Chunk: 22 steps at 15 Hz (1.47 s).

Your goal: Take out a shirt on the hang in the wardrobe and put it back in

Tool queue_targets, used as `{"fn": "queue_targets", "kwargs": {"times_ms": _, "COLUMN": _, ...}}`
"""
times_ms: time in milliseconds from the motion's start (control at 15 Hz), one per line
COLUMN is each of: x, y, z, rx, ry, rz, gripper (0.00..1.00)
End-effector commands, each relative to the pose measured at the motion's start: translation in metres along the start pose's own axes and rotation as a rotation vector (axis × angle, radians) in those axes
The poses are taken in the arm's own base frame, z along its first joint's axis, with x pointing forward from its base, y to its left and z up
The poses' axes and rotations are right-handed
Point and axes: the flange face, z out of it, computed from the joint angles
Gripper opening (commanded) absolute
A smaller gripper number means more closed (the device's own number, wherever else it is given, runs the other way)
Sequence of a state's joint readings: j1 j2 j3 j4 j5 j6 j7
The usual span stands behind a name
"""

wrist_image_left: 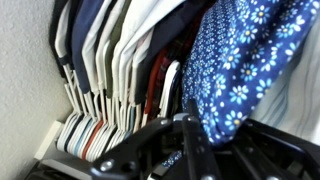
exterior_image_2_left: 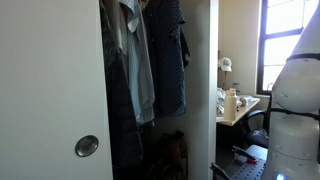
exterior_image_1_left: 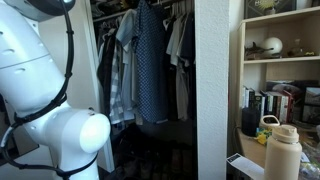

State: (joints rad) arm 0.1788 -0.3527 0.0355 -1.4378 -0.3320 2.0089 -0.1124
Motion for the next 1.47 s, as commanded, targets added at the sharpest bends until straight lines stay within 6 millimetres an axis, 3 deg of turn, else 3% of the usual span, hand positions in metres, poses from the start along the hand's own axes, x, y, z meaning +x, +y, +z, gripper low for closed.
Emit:
{"fn": "queue_targets", "kwargs": {"times_ms": 0, "x": 0.0, "y": 0.001, "z": 0.001, "rx": 0.0, "ry": -0.003, "rz": 0.001, "gripper": 0.05}}
{"fn": "queue_targets", "kwargs": {"times_ms": 467, "x": 0.001, "y": -0.01, "z": 0.007, "rx": -0.003, "ry": -0.005, "rz": -0.007, "gripper": 0.01}}
{"fn": "queue_targets", "kwargs": {"times_ms": 733, "x": -0.002, "y": -0.036, "z": -0.01, "rx": -0.022, "ry": 0.016, "rz": -0.031, "gripper": 0.01}}
{"fn": "queue_targets", "kwargs": {"times_ms": 1133, "x": -0.02, "y": -0.08, "z": -0.068, "rx": -0.077, "ry": 0.071, "rz": -0.025, "gripper": 0.01}}
{"fn": "queue_targets", "kwargs": {"times_ms": 1400, "x": -0.045, "y": -0.108, "z": -0.112, "rx": -0.107, "ry": 0.085, "rz": -0.003, "gripper": 0.01}}
